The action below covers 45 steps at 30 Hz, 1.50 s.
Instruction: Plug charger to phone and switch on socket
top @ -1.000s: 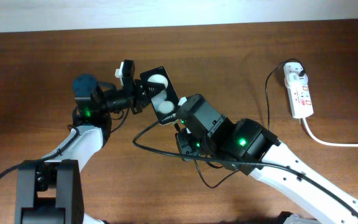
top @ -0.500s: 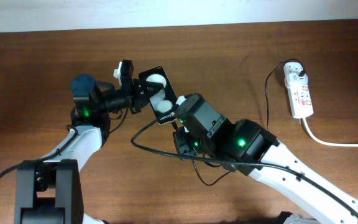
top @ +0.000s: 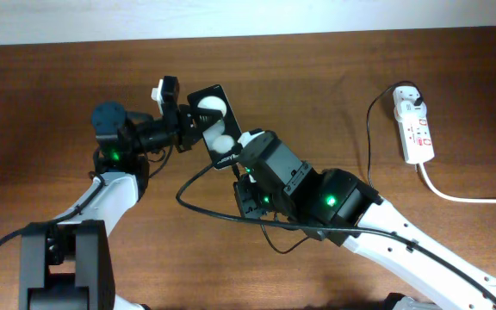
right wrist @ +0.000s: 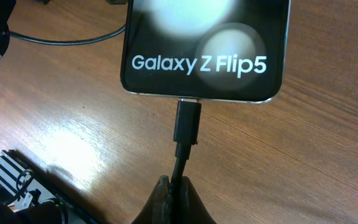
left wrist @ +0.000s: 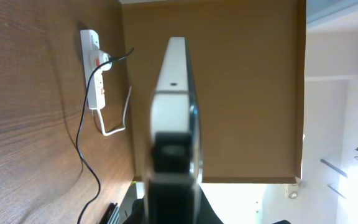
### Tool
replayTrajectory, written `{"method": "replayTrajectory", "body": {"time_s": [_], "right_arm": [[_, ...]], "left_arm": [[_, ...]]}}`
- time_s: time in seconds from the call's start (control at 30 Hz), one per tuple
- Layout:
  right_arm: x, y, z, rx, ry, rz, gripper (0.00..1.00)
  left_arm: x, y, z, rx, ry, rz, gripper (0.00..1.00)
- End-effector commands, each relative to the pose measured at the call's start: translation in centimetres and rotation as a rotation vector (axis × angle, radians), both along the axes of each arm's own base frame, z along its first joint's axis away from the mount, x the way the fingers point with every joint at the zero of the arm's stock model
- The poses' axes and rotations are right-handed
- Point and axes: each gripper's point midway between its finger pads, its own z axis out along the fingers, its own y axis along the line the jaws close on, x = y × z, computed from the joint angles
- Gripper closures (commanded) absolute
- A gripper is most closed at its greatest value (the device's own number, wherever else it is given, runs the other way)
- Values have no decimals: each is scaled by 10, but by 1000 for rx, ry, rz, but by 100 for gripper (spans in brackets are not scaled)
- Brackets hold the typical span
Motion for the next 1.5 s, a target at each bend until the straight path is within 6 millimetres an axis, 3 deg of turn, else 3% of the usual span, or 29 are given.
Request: {"method": "replayTrajectory", "body": {"time_s": [0.0,0.03,0.07,0.1,0.23,0.3,0.4,0.47,0.6,0.67,0.77,0.87,1.03,1.13,1.17,1.2,1.23,1.3,1.47], "right_arm": [[23,-1,23,23,-118,-52,74],[20,-5,25,21,-117,-52,64],[13,-12,36,36,-129,-52,45],[5,-22,51,58,-148,-54,36],[-29,-73,101,119,-249,-96,14],[-52,-116,127,150,-333,-150,1],[-81,-167,140,162,-400,-207,1],[-93,-180,134,146,-388,-205,1],[-99,-187,120,91,-348,-198,1],[-100,-188,119,88,-345,-197,1],[-100,-188,119,85,-344,-197,1],[-100,-188,119,85,-344,-197,1],[-100,-188,119,86,-344,-197,1],[-100,-188,119,85,-344,-197,1],[-100,-188,119,85,-344,-197,1],[-100,-188,119,85,-344,-197,1],[-100,-188,119,86,-344,-197,1],[-100,-188,119,86,-344,-197,1],[-100,-188,119,85,-344,-197,1]], "left_arm": [[-50,-28,3,7,-49,-281,100],[-50,-28,3,9,-61,-276,100],[-47,-28,3,16,-121,-261,100],[-44,-28,3,25,-181,-242,100],[-35,-32,4,51,-324,-186,100],[-26,-43,4,58,-323,-123,100],[-13,-63,12,79,-382,-44,100],[-2,-79,15,134,-395,-31,100],[23,-106,6,447,-401,-28,100],[39,-127,-4,488,-376,-95,100],[53,-145,-56,464,-265,-214,100],[47,-143,-141,522,-50,-274,100],[50,-115,-206,796,90,-179,96],[43,-115,-226,824,129,-197,88],[43,-115,-226,824,129,-196,82],[43,-115,-226,824,130,-197,70],[42,-115,-227,825,133,-199,52],[41,-114,-227,829,140,-202,34],[34,-95,-242,945,202,-178,14]]}}
